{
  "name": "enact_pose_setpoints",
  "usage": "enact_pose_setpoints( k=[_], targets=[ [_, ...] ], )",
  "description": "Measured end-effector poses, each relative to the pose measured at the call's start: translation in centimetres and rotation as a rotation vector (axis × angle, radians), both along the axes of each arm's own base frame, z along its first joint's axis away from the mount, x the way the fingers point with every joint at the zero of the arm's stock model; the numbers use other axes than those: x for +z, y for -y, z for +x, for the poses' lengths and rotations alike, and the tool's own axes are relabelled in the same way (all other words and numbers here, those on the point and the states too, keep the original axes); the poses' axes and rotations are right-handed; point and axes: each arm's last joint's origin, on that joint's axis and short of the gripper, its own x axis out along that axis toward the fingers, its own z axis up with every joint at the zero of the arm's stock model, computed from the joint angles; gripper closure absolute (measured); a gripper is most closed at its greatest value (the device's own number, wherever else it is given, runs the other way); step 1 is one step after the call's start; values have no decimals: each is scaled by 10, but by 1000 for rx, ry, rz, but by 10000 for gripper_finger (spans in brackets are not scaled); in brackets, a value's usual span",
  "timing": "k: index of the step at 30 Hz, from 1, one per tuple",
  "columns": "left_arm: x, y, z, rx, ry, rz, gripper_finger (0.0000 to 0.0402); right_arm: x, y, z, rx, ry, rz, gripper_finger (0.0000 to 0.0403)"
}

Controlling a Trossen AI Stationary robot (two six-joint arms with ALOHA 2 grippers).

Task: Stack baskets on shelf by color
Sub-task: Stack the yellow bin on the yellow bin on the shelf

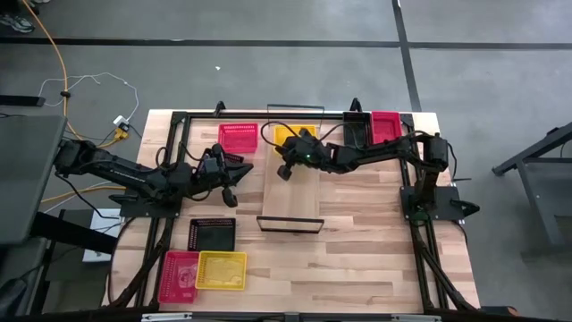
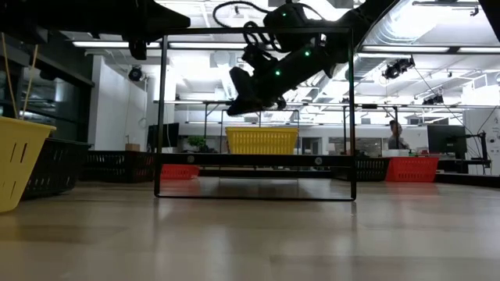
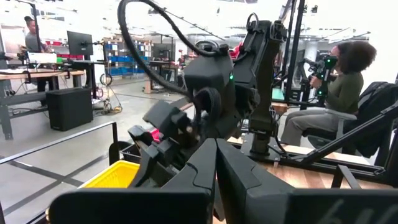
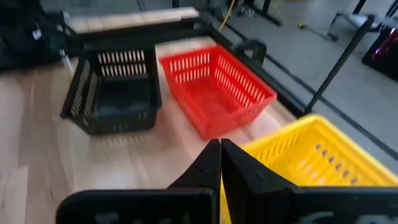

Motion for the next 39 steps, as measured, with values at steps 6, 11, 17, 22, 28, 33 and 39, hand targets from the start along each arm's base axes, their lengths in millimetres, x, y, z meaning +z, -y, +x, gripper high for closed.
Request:
enact_pose_setpoints(
  k=[6, 11, 17, 22, 28, 33, 39],
  targets=[
    [-1, 0, 0, 0, -8, 0, 401, 22, -2, -11, 39, -60, -96, 403],
    [-3, 0, 0, 1, -37, 10, 401, 48, -6, -40, 19, -204, -119, 403],
    [-5, 0, 1, 3, -72, 32, 401, 65, -14, -86, -19, -301, -97, 403],
    [-6, 0, 1, 3, -78, 33, 401, 55, -24, -139, -67, -196, -37, 403],
    [-6, 0, 1, 6, -88, 61, 401, 37, -35, -184, 8, 121, 39, 403],
    [-5, 0, 1, 6, -90, 66, 401, 32, -42, -203, 117, 341, 41, 403],
    [-5, 0, 1, 8, -105, 98, 401, 33, -44, -206, 149, 387, 60, 403]
  ],
)
